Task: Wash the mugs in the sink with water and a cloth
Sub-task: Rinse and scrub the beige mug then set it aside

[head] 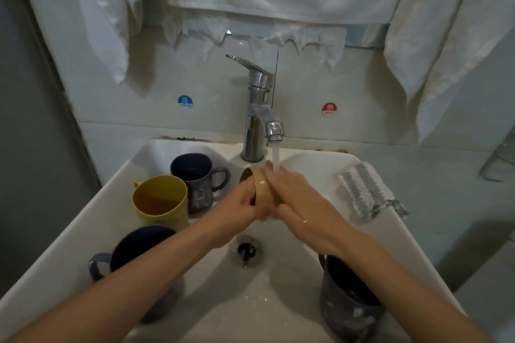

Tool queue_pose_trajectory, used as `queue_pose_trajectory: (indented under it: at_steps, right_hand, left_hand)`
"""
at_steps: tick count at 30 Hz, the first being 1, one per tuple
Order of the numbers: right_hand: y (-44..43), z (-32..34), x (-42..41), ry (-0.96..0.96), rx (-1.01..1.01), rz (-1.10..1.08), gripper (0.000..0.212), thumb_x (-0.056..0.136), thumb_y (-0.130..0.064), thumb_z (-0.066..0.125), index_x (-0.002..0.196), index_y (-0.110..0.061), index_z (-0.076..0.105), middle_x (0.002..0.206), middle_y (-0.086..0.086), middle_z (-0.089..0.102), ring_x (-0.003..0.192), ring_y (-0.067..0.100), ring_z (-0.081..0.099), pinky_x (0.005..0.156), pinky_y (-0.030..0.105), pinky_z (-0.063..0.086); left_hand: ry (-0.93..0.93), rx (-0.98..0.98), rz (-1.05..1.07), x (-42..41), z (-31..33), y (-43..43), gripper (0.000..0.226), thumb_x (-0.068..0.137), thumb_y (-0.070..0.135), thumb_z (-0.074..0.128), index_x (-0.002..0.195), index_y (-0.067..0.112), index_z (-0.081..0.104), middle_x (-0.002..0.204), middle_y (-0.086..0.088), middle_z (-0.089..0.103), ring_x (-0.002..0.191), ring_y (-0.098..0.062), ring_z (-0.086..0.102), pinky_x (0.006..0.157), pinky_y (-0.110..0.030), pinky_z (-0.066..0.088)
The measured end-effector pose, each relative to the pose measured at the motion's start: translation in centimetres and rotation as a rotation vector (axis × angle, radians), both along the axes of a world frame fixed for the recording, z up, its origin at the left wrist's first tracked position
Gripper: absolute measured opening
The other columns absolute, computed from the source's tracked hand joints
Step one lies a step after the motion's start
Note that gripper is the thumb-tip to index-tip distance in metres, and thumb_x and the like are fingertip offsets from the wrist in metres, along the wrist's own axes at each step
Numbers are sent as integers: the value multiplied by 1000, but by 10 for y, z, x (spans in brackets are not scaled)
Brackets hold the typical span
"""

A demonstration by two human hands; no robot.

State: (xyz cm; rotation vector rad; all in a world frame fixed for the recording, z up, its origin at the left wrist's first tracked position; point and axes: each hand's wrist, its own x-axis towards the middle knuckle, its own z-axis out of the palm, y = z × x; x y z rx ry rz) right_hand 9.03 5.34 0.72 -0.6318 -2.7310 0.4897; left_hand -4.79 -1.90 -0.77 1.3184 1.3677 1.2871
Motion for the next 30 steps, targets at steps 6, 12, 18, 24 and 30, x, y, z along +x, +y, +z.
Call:
queue_pose_trajectory:
  at_steps: [6,12,18,24,30]
  right_hand:
    - [20,-3,16,-102,41,-69,95,78,-33,72,148,-22,8,152,-4,16,134,13,26,109,33,33]
    - [17,-1,13,-97,110,-83,87,78,-25,74,145,-20,18,149,1,26,128,13,33,106,25,30]
    - [-22,-5,-7,-187,168,54,82,96,-11,47,144,-11,-19,140,-5,-30,132,5,-22,113,17,-10]
    - [-1,-6,12,-157,230,-44,86,93,-27,54,149,-23,-11,158,-4,-6,145,12,-1,110,18,-3]
    - [-23,-4,3,-91,168,87,85,89,-33,56,150,-26,-3,159,-6,-1,145,11,0,118,33,16]
  left_hand:
    - [-121,-30,-21,-2,-4,-1,51,74,26,69,119,31,46,120,-1,55,107,-20,59,84,-33,55]
    - [-63,-19,49,7,-4,-3,50,84,15,64,129,20,43,122,-5,55,108,-22,59,89,-40,53]
    - [23,53,115,14,-6,-4,38,92,-3,49,128,8,47,115,5,57,110,-9,56,81,-10,49]
    - [-57,39,106,12,-10,-6,39,85,14,61,123,14,52,115,-8,64,108,-22,62,91,-37,52]
    - [-10,68,147,15,-10,-7,35,90,-4,51,123,5,49,113,0,60,106,-12,59,82,-14,50]
